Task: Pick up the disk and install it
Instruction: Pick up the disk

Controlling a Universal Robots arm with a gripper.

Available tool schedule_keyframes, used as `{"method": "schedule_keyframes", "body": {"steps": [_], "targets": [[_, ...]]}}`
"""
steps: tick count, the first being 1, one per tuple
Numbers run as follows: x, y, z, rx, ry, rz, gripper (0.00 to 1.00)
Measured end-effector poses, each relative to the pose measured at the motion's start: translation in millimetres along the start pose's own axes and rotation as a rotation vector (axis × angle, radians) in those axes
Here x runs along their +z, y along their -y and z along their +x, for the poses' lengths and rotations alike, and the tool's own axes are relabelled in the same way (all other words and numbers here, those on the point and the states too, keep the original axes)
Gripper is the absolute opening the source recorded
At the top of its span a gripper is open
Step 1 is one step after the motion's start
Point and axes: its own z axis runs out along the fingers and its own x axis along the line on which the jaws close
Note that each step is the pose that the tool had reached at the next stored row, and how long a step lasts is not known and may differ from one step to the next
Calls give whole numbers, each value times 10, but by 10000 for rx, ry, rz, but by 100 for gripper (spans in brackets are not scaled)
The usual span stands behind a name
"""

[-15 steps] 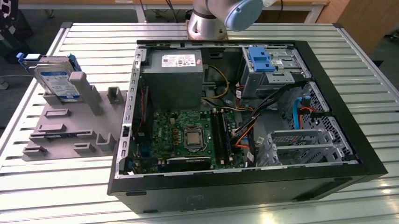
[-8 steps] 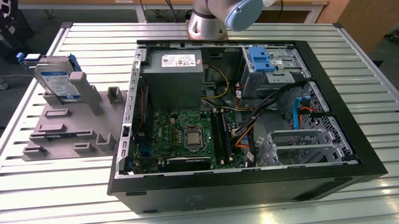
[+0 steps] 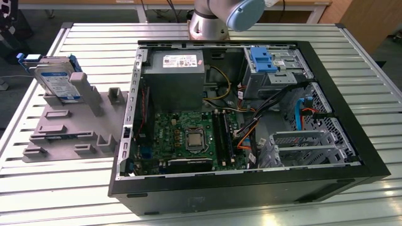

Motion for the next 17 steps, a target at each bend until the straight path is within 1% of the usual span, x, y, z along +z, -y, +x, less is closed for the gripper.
{"method": "schedule_keyframes", "body": {"steps": [4, 9, 12, 15, 17], "targets": [[0, 0, 0, -201, -9, -5, 11], [0, 0, 0, -919, -41, -22, 11], [0, 0, 0, -1240, -55, -30, 11], [0, 0, 0, -1410, -63, -35, 11], [0, -1, 0, -1438, -64, -35, 11]]}}
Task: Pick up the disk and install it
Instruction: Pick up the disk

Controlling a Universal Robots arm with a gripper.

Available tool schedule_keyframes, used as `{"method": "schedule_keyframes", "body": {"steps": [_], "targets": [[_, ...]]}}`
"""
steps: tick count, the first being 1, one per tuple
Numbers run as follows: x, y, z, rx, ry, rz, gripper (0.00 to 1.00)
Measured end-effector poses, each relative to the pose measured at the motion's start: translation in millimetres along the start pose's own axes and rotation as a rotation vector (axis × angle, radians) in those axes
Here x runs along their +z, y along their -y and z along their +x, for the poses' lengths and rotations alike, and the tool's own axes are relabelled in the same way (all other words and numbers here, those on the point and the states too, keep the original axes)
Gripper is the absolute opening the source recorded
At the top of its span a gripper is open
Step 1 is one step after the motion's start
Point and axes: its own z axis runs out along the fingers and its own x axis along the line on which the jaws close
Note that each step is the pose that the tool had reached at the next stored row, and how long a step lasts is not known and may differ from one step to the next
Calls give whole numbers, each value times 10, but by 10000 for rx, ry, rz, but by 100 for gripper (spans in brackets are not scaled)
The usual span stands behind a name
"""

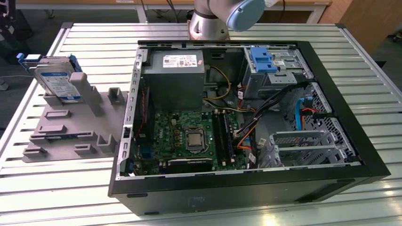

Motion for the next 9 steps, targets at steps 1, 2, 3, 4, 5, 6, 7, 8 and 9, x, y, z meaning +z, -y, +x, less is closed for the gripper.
{"method": "schedule_keyframes", "body": {"steps": [1, 2, 3, 4, 5, 6, 7, 8, 9], "targets": [[0, 0, 0, -37, -2, -1, 11], [0, 1, 0, -71, -3, -1, 11], [0, 0, 0, -73, -3, -2, 11], [0, 0, 0, -75, -4, -2, 11], [0, 0, 0, -76, -4, -2, 11], [0, 1, 0, -78, -3, -2, 11], [0, 0, 0, -79, -3, -2, 11], [0, 0, 0, -81, -4, -2, 11], [0, 0, 0, -83, -4, -2, 11]]}}
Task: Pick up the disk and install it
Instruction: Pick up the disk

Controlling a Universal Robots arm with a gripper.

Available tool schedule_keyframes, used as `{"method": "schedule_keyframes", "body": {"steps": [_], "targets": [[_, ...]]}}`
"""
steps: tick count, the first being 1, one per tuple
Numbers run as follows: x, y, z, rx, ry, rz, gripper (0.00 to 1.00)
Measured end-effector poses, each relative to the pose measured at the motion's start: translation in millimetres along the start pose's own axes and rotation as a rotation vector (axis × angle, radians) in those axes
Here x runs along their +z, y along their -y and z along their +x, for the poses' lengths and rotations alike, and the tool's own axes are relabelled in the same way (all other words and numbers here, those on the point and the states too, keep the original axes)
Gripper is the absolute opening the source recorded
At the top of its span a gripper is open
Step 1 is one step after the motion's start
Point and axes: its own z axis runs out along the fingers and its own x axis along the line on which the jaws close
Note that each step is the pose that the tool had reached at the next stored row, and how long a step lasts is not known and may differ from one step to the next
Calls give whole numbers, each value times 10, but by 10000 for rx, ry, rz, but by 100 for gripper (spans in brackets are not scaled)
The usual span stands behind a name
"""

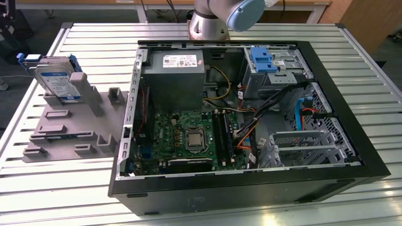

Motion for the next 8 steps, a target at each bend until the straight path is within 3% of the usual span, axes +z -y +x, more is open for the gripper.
{"method": "schedule_keyframes", "body": {"steps": [5, 8], "targets": [[1, 0, 0, -74, -3, -1, 11], [1, 0, 0, -476, -20, -11, 11]]}}
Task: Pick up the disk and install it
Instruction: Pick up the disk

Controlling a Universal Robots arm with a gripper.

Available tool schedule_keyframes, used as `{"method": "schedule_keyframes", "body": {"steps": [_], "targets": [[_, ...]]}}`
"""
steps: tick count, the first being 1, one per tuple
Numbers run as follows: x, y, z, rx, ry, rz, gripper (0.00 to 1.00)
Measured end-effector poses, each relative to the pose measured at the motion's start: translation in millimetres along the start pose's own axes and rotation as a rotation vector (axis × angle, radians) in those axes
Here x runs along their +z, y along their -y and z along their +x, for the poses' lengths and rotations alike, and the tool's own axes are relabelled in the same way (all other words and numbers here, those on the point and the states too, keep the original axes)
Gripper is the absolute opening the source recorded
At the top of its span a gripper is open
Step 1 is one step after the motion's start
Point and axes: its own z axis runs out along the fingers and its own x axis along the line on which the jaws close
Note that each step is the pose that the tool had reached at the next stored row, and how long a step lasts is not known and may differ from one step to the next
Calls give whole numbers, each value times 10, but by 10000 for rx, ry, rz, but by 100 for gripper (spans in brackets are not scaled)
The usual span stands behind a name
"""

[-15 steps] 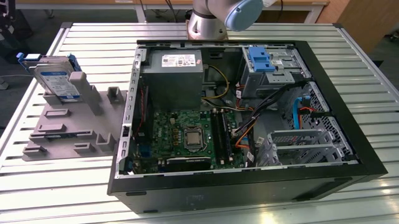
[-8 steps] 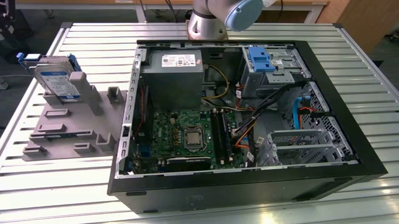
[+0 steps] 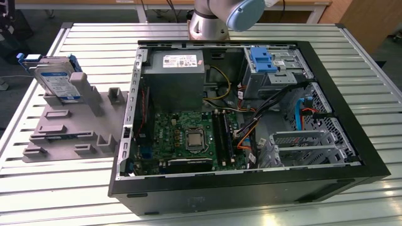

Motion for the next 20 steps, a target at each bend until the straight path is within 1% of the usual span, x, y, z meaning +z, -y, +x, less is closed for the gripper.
{"method": "schedule_keyframes", "body": {"steps": [3, 4, 7, 10, 14, 17, 20], "targets": [[1, 0, 0, -546, -25, -14, 11], [0, 0, 0, -625, -28, -14, 11], [0, -1, 0, -626, -28, -13, 11], [3, -1, -1, -626, -54, -5, 11], [16, -7, -25, -658, -52, -6, 11], [36, -12, -44, -872, -62, -11, 11], [47, -24, -90, -909, -65, -11, 11]]}}
